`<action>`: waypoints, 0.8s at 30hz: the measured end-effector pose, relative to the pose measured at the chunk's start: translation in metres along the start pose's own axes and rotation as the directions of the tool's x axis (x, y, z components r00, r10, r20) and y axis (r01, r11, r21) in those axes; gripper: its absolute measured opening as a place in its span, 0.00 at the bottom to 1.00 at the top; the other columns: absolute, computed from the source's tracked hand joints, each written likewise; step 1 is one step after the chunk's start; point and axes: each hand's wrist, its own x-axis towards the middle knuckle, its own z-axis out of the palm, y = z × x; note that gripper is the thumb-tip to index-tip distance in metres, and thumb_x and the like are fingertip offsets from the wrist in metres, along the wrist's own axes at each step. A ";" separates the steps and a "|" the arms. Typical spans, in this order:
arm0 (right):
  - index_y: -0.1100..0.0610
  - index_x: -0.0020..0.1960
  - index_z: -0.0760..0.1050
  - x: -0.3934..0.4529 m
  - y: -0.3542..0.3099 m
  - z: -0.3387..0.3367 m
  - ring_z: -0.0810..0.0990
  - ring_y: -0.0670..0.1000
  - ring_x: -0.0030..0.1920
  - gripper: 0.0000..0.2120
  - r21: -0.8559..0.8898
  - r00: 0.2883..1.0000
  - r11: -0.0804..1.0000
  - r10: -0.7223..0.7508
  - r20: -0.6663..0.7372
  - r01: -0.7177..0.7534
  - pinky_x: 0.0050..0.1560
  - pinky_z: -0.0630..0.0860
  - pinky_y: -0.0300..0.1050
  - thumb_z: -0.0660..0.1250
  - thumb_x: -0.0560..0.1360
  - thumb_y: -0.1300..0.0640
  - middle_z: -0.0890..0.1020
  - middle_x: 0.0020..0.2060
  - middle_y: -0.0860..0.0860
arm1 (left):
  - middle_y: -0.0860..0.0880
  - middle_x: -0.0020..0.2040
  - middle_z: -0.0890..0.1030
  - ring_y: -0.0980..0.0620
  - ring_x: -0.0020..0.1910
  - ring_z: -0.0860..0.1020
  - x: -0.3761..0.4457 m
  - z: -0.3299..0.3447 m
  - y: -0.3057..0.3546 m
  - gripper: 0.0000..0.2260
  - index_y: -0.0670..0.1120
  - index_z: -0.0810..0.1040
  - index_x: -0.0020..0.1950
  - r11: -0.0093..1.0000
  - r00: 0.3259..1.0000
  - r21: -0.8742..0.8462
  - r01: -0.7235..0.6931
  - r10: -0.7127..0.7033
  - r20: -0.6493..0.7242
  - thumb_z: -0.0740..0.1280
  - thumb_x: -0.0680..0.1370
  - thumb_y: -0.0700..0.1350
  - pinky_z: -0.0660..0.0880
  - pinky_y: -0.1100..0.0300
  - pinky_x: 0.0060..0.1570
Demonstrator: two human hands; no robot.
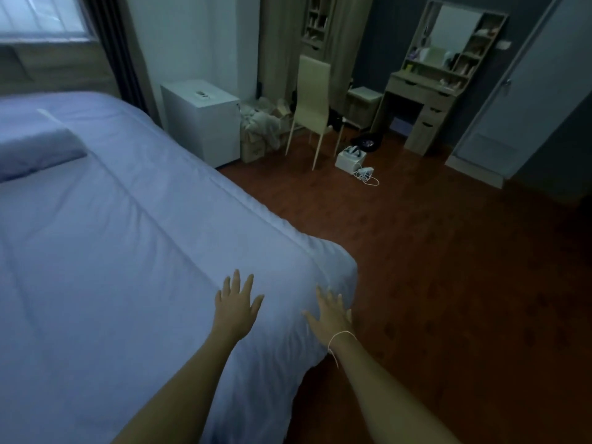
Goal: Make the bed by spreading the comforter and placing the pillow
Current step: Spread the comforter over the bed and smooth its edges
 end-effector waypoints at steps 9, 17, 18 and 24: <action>0.52 0.73 0.61 0.124 -0.002 -0.039 0.61 0.54 0.74 0.29 0.287 0.996 0.956 -0.034 -0.079 0.056 0.73 0.60 0.52 0.64 0.75 0.47 0.62 0.74 0.53 | 0.40 0.76 0.57 0.42 0.74 0.59 0.124 0.020 0.019 0.26 0.46 0.58 0.75 0.975 0.992 -0.185 0.125 -0.127 0.001 0.59 0.80 0.53 0.61 0.44 0.70; 0.57 0.69 0.68 0.225 0.025 -0.079 0.70 0.53 0.67 0.25 0.306 0.996 0.948 -0.082 -0.026 0.086 0.67 0.65 0.43 0.67 0.75 0.53 0.72 0.67 0.53 | 0.40 0.74 0.61 0.40 0.72 0.62 0.201 0.040 0.030 0.25 0.44 0.61 0.74 0.944 0.971 -0.231 0.237 -0.236 0.034 0.60 0.80 0.51 0.62 0.44 0.68; 0.56 0.69 0.67 0.239 0.030 -0.080 0.70 0.53 0.67 0.25 0.288 0.995 0.953 -0.097 0.009 0.090 0.67 0.65 0.43 0.67 0.74 0.53 0.72 0.67 0.53 | 0.40 0.74 0.63 0.40 0.71 0.63 0.208 0.045 0.030 0.24 0.44 0.62 0.73 0.937 0.964 -0.226 0.264 -0.262 0.043 0.61 0.80 0.51 0.63 0.44 0.67; 0.53 0.73 0.62 0.322 0.046 -0.087 0.70 0.55 0.66 0.29 0.122 0.941 0.985 -0.153 0.304 0.121 0.65 0.69 0.46 0.66 0.74 0.57 0.68 0.70 0.52 | 0.38 0.70 0.69 0.39 0.67 0.68 0.226 0.084 0.043 0.23 0.42 0.67 0.71 0.898 0.908 -0.142 0.417 -0.405 0.106 0.63 0.78 0.51 0.67 0.46 0.64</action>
